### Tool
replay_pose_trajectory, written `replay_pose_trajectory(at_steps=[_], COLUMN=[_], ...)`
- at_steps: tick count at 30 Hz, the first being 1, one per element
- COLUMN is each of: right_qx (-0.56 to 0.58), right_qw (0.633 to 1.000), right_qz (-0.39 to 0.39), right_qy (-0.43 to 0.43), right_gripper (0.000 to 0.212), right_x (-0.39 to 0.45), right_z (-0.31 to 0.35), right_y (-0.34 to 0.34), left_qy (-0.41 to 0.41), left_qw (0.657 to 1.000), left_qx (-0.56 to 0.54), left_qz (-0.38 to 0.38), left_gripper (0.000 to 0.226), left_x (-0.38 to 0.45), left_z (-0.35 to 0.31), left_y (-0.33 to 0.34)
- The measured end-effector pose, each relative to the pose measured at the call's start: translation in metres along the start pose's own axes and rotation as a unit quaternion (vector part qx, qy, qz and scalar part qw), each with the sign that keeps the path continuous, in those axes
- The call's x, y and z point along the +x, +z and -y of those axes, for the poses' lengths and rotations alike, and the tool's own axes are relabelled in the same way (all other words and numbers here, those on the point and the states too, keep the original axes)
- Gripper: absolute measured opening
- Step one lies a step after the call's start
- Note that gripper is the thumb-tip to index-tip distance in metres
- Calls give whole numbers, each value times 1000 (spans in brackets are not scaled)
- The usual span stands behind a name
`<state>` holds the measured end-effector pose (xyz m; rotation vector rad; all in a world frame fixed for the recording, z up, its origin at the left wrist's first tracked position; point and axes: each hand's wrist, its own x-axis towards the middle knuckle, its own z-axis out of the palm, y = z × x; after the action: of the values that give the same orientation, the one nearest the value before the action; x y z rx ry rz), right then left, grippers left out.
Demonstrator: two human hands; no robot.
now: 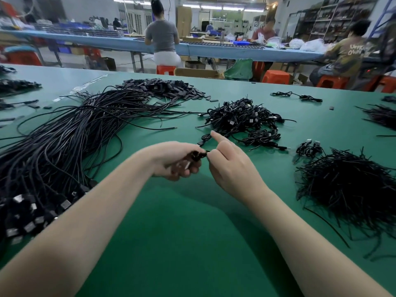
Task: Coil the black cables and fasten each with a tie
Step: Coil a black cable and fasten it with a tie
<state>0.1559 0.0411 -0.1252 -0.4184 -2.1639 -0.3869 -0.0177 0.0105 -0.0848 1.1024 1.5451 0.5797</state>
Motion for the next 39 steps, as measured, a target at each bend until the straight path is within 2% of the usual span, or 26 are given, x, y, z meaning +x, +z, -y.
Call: replay_pose_trajectory(at_steps=[2,5,7,9,11,12,13,16,19,23,26,28,30,31,32,34,35,37,39], right_qx=[82,183,252,363,447,467,468,397,324,237,116,42,16,22,40,75,83,85,73], right_qw=[995,958,912,838,780,768,771,821,851,886,956,987,994,993,991,985,983,981,983], right_qz=[5,-50,-57,-42,-32,-26,-20,4,20,-4,-30,-50,-67,-75,-81,-85,-85,-90,-94], right_qy=[55,215,319,405,437,437,432,410,412,398,267,150,80,83,100,132,141,148,138], right_gripper=[12,15,22,22,19,17,14,9,9,7,5,8,8,6,4,2,3,3,6], right_x=[6,20,30,36,39,40,40,42,41,41,43,42,40,39,39,39,39,40,40], right_z=[6,7,6,7,5,4,4,2,1,1,2,0,-4,-5,-5,-5,-4,-5,-6], right_y=[-3,-10,-16,-22,-26,-29,-31,-35,-34,-35,-41,-45,-46,-47,-46,-45,-44,-44,-45], left_qy=[55,175,262,343,383,391,394,401,407,398,331,255,215,220,235,276,290,286,277], left_qw=[998,982,962,936,917,913,910,899,894,893,925,953,962,965,967,960,953,953,954], left_qx=[-3,-74,-66,6,18,5,-6,-10,-3,-4,-52,-138,-166,-141,-98,-1,16,-24,-96], left_qz=[8,3,-29,-82,-112,-118,-129,-176,-187,-211,-179,-83,5,21,14,-58,-88,-96,-63], left_gripper=[50,41,33,27,23,21,19,17,20,19,18,22,18,17,14,3,12,31,32], left_x=[-7,-14,-18,-23,-26,-26,-26,-27,-27,-27,-31,-37,-42,-43,-44,-46,-45,-45,-46], left_z=[-3,-10,-13,-17,-20,-22,-22,-23,-23,-24,-28,-31,-31,-30,-29,-30,-31,-33,-36], left_y=[-10,-12,-11,-9,-5,-3,-1,3,5,10,14,12,8,6,6,9,11,14,17])
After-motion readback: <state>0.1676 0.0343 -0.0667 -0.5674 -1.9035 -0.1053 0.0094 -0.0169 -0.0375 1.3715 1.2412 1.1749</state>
